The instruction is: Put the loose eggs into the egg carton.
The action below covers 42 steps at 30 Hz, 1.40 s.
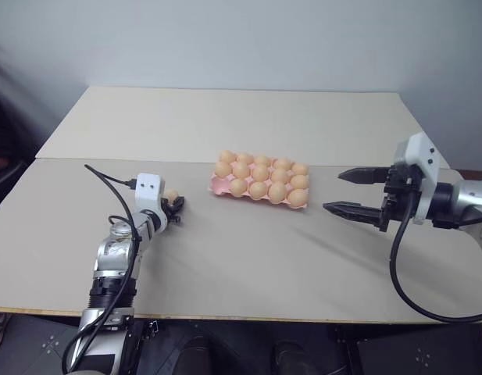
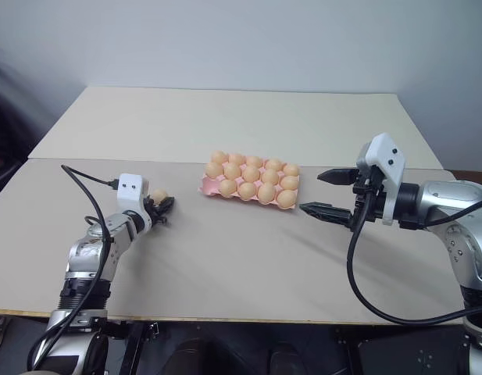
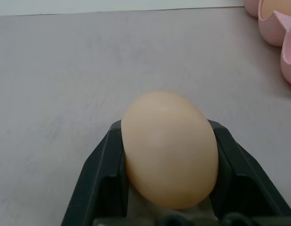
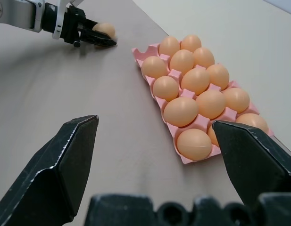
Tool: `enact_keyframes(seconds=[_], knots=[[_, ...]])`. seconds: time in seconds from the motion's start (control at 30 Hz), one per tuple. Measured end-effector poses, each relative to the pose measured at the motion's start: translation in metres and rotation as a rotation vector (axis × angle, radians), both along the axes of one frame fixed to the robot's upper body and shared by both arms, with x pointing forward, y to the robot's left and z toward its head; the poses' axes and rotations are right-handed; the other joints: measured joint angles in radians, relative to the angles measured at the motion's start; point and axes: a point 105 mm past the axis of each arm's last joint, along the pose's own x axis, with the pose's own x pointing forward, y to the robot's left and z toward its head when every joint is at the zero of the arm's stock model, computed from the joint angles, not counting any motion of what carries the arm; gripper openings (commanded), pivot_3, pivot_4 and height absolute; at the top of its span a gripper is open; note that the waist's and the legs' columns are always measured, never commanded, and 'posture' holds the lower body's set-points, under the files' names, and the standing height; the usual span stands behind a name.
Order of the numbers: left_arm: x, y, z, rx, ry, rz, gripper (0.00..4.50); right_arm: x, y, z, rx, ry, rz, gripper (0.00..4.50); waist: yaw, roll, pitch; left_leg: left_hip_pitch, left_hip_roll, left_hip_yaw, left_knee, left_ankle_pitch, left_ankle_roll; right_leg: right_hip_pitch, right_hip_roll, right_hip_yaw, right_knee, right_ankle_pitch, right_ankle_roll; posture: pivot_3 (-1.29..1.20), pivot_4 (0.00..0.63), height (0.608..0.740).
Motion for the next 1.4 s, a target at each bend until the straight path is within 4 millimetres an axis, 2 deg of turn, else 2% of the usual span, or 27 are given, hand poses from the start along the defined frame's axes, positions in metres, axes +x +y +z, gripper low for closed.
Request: enact_keyframes(seconds=[0.07,0.17,0.27,0.33,0.47,0.53,0.6,0.63,0.77,1.03,1.17,1.4], knots=[[-0.001,-0.002,0.007,-0.005,-0.012,-0.021,1.78,0.0,0.0,-0.001,0.0,0.003,-0.001,4.5,0.0,0.0,0.0,0.0,0.0,0.0,0.0,0.0,0.0,0.0,0.0,0.0,0.0,0.0,0.0,0.0,0.15,0.74],[0.001,-0.008,0.033,-0.005,-0.055,-0.057,1.78,0.0,0.0,-0.001,0.0,0.002,-0.001,4.5,0.001,0.0,0.0,0.0,0.0,-0.001,0.0,0.0,0.0,0.0,0.0,0.0,0.0,0.0,0.0,0.0,0.15,0.74],[0.003,-0.021,0.062,-0.006,-0.118,-0.105,1.78,-0.001,0.0,0.0,-0.001,-0.001,0.0,4.5,0.0,0.0,0.0,0.0,0.0,0.0,0.0,0.0,0.0,0.0,0.0,0.0,0.0,0.0,0.0,0.0,0.15,0.74],[0.006,-0.032,0.069,-0.015,-0.132,-0.128,1.77,-0.001,0.0,0.0,-0.001,-0.001,-0.001,4.5,0.001,0.0,0.0,0.0,0.0,0.0,0.0,0.0,0.0,0.0,0.0,0.0,0.0,0.0,0.0,0.0,0.15,0.74],[0.009,-0.078,0.071,-0.044,-0.124,-0.224,1.77,-0.001,0.0,0.0,-0.002,-0.002,0.0,4.5,0.005,0.0,0.0,-0.001,-0.001,-0.001,0.0,0.001,-0.001,0.0,0.0,0.0,0.0,0.0,0.0,0.0,0.15,0.74],[0.011,-0.096,0.065,-0.034,-0.103,-0.242,1.77,-0.001,0.0,0.0,-0.002,-0.002,0.001,4.5,0.004,0.0,0.0,-0.001,-0.001,-0.001,0.0,0.001,-0.001,0.0,0.0,0.0,0.0,0.0,0.0,0.0,0.15,0.74],[0.012,-0.106,0.052,-0.014,-0.063,-0.239,1.75,-0.001,0.0,0.0,-0.003,-0.001,0.0,4.5,-0.001,0.0,0.0,0.0,-0.001,-0.001,0.0,0.001,-0.001,0.0,0.0,0.0,0.0,0.0,0.0,0.0,0.15,0.74],[0.013,-0.108,0.047,-0.008,-0.049,-0.23,1.75,-0.001,0.0,0.0,-0.003,0.0,-0.001,4.5,-0.002,0.0,0.0,0.0,-0.001,-0.001,0.0,0.001,-0.001,0.0,0.0,0.0,0.0,0.0,0.0,0.0,0.15,0.74],[0.017,-0.112,0.048,0.015,-0.055,-0.188,1.75,-0.003,-0.001,0.0,-0.009,0.007,-0.008,4.5,-0.001,0.0,0.0,0.0,-0.001,-0.001,0.0,0.001,-0.001,0.001,0.0,0.0,0.0,0.0,0.0,0.0,0.15,0.74],[0.017,-0.109,0.041,0.022,-0.029,-0.124,1.75,-0.005,-0.003,-0.004,-0.018,0.023,-0.018,4.5,0.001,0.0,0.0,0.0,-0.001,-0.001,0.0,0.001,-0.001,0.0,0.0,0.0,0.0,0.0,0.0,0.0,0.15,0.74],[0.015,-0.11,0.047,0.016,-0.041,-0.112,1.75,-0.006,-0.003,-0.004,-0.02,0.024,-0.017,4.5,0.001,0.0,0.0,0.0,-0.001,-0.001,0.0,0.001,-0.001,0.0,0.0,0.0,0.0,0.0,0.0,0.0,0.15,0.74],[0.014,-0.107,0.043,0.026,-0.013,-0.084,1.75,-0.006,-0.003,-0.003,-0.021,0.024,-0.016,4.5,0.001,0.0,0.0,0.0,-0.001,-0.002,0.0,0.001,-0.001,0.0,0.0,0.0,0.0,0.0,0.0,0.0,0.15,0.74]])
